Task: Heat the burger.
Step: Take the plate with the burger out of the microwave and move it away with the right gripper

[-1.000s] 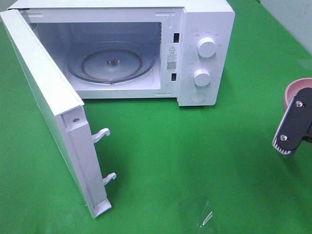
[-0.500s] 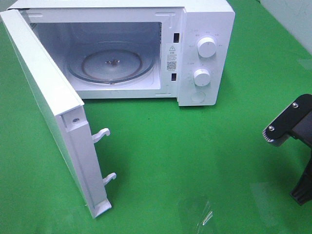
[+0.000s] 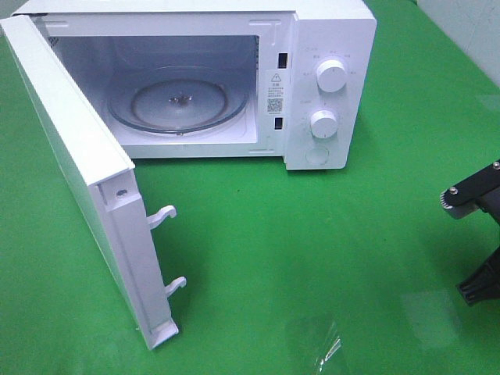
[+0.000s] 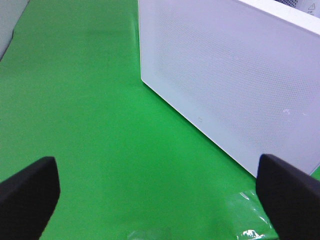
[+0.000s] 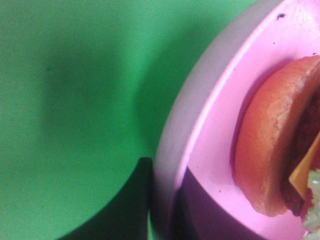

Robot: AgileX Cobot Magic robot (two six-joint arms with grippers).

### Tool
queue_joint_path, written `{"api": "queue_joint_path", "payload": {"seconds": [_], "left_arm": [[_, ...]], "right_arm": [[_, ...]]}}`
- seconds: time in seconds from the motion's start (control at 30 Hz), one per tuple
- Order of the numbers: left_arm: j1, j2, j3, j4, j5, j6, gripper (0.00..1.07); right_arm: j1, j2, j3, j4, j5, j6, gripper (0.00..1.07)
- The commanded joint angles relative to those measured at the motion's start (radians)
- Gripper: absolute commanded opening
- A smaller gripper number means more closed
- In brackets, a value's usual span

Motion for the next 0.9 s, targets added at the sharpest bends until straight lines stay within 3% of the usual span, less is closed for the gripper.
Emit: {"api": "queue_joint_path", "payload": {"seconds": [0.03, 0.37, 0.43, 0.5, 0.57, 0.63, 0.9], "left_arm": [[0.001, -0.015, 0.000, -0.003, -0.008, -0.002, 1.00], [0.001, -0.015, 0.000, -0.003, -0.008, -0.002, 1.00], [0.001, -0.015, 0.000, -0.003, -0.008, -0.002, 1.00], [0.001, -0.015, 0.000, -0.003, -0.008, -0.002, 1.00], [0.001, -0.015, 0.000, -0.003, -0.008, -0.002, 1.00], [0.001, -0.015, 0.000, -0.003, -0.008, -0.002, 1.00], [0.001, -0.015, 0.000, -0.003, -0.008, -0.002, 1.00]], "right_arm": [[-0.042, 0.055, -0.017, -0.061, -0.011, 0.021, 0.02], [-0.047, 0.175, -0.094, -0.036, -0.013, 0.044, 0.13], [-0.047, 0.178, -0.112, -0.013, -0.018, 0.044, 0.18], [-0.047, 0.178, -0.150, 0.029, -0.018, 0.015, 0.31], [-0.047, 0.178, -0.150, 0.029, -0.018, 0.015, 0.31], [-0.046, 0.178, -0.184, 0.132, -0.011, -0.111, 0.44], [-0.045, 0.138, -0.218, 0.291, -0.013, -0.284, 0.55]]}}
